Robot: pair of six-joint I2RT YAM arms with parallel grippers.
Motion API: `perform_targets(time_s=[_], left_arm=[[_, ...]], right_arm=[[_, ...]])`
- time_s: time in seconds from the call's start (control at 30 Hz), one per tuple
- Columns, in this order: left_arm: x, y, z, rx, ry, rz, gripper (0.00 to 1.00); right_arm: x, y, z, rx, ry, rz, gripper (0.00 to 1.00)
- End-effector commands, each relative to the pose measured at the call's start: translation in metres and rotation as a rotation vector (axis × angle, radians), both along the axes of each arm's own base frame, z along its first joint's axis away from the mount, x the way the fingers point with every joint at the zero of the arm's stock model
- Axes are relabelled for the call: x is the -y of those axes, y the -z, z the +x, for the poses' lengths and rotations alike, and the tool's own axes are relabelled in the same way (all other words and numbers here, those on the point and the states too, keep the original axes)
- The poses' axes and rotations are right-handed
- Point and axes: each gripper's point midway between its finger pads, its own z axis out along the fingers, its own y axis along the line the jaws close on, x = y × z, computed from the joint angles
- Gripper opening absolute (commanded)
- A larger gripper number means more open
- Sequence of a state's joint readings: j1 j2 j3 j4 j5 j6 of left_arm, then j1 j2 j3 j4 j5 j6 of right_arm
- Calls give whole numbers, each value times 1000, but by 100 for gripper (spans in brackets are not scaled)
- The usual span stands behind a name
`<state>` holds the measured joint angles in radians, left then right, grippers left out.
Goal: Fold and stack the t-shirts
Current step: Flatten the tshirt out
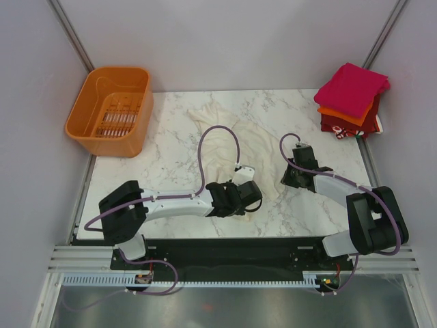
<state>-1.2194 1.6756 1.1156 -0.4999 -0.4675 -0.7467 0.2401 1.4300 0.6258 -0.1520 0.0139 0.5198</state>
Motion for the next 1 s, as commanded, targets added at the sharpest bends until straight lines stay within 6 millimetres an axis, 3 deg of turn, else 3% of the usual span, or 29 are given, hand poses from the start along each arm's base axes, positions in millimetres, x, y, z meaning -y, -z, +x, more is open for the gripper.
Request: perform_targets(time_s=[0.0,0.17,0.27,0.4,0.47,0.6,0.63,0.7,0.73,0.8,0.83,0.9,0.93,0.97], left_arm=[[1,-10,11,57,-45,0,38],[-2,-7,12,65,-55,24,39],[-2,-6,14,71,-59,27,29],[-1,-4,16,75,-53,41,2],[1,-7,17,80,-53,37,2],[2,-25,19,105,-38,17,2],[3,-46,21,129,-37,-23,2],[-12,-73,25,183,-49,-12,2],[-18,-106,27,224,-62,-64,2],[-38,-146,32,310,-89,-80,2],[-55,-180,31,352,-106,-132,2],[-79,-214,33,425,-135,-151,2],[-90,-236,31,453,-153,-188,2],[-102,-261,27,476,-168,-266,2]], right_arm=[[3,18,-19,-76,-14,-15,0],[3,18,-19,-78,-15,-14,0],[3,18,-19,-77,-16,-14,0],[3,18,-19,-78,-17,-15,0],[3,18,-19,-76,-14,-15,0],[-2,14,-19,-66,-39,10,0],[-6,12,-19,-59,-56,23,0],[-10,-8,-16,-2,-73,50,0],[-13,-25,-11,37,-71,72,0],[-16,-70,-7,138,-76,108,0],[-18,-116,3,252,-71,134,0],[-15,-155,0,306,-69,131,0],[-14,-197,7,391,-64,136,0],[-7,-215,0,411,-55,111,0]])
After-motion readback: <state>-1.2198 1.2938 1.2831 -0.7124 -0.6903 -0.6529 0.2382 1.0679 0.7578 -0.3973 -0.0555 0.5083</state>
